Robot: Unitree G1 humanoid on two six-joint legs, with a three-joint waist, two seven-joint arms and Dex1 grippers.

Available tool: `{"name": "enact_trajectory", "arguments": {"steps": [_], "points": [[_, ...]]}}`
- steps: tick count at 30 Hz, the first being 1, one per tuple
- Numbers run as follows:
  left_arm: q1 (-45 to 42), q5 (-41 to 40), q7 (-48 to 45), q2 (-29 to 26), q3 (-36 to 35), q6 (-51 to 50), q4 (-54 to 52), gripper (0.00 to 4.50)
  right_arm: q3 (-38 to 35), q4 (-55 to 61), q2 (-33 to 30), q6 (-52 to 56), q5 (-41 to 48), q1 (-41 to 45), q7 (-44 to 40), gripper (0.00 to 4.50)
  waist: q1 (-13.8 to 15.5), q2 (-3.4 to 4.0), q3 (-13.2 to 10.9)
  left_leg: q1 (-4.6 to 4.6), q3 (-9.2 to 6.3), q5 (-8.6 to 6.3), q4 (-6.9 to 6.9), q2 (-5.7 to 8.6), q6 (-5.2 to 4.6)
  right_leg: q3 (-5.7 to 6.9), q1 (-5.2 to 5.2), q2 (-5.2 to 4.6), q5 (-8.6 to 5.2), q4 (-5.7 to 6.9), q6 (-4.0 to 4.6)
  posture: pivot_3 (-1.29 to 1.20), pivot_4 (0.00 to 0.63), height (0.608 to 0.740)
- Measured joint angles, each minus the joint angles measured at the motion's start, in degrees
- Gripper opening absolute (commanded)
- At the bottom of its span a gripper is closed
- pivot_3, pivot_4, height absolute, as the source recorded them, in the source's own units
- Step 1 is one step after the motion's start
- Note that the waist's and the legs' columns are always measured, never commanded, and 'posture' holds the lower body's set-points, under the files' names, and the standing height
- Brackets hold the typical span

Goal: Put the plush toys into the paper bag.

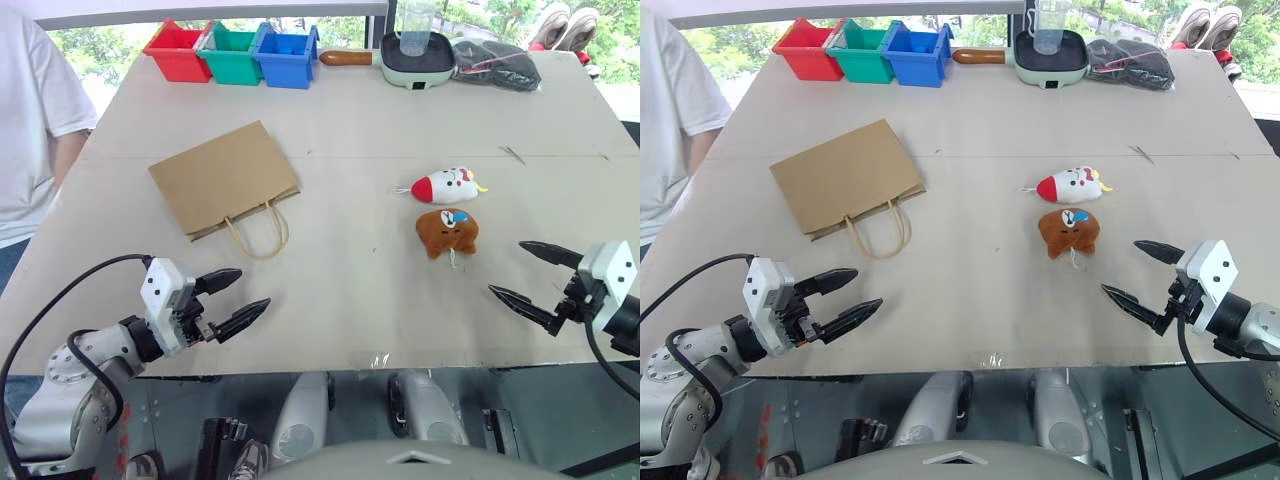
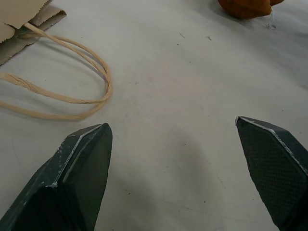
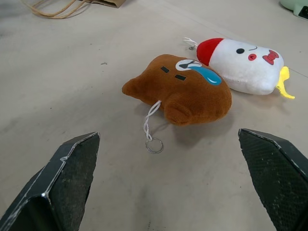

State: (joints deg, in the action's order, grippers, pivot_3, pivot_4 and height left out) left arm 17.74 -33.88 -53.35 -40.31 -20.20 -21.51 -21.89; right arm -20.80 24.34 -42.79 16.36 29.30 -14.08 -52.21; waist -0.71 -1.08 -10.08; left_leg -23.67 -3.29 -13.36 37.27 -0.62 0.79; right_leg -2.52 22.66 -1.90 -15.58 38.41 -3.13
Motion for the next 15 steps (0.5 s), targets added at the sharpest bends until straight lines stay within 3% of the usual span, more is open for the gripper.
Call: {"name": "enact_trajectory", "arguments": {"steps": [10,13,15], "points": [[-6.53,-6.64,7.47,1.02,-5.17,-6.44,0.23,4.43,9.96,11.47,5.16,5.82,1.83,5.45,7.70,4.50,-0.07,-0.01,0.01,-0.01,-0.08,-0.01,0.03,0.01,-0.01,-0.01,0.01,-0.02,0.01,0.06,-0.01,0.00,0.150,0.740],[-6.17,-1.81,5.97,-2.27,-5.52,-2.43,3.50,4.43,12.62,13.40,5.49,7.28,2.84,6.63,8.16,4.50,-0.06,-0.02,0.01,0.00,-0.08,-0.01,0.01,0.05,-0.01,0.05,0.02,0.05,0.00,0.05,0.01,0.00,0.150,0.740],[-7.56,7.25,4.31,-7.00,-4.79,8.00,10.83,4.43,14.48,13.51,6.41,7.34,2.84,7.52,8.44,4.50,-0.02,-0.03,0.02,0.03,-0.11,0.00,-0.01,0.04,0.01,0.08,0.02,0.19,-0.01,0.04,0.06,0.00,0.150,0.740]]}}
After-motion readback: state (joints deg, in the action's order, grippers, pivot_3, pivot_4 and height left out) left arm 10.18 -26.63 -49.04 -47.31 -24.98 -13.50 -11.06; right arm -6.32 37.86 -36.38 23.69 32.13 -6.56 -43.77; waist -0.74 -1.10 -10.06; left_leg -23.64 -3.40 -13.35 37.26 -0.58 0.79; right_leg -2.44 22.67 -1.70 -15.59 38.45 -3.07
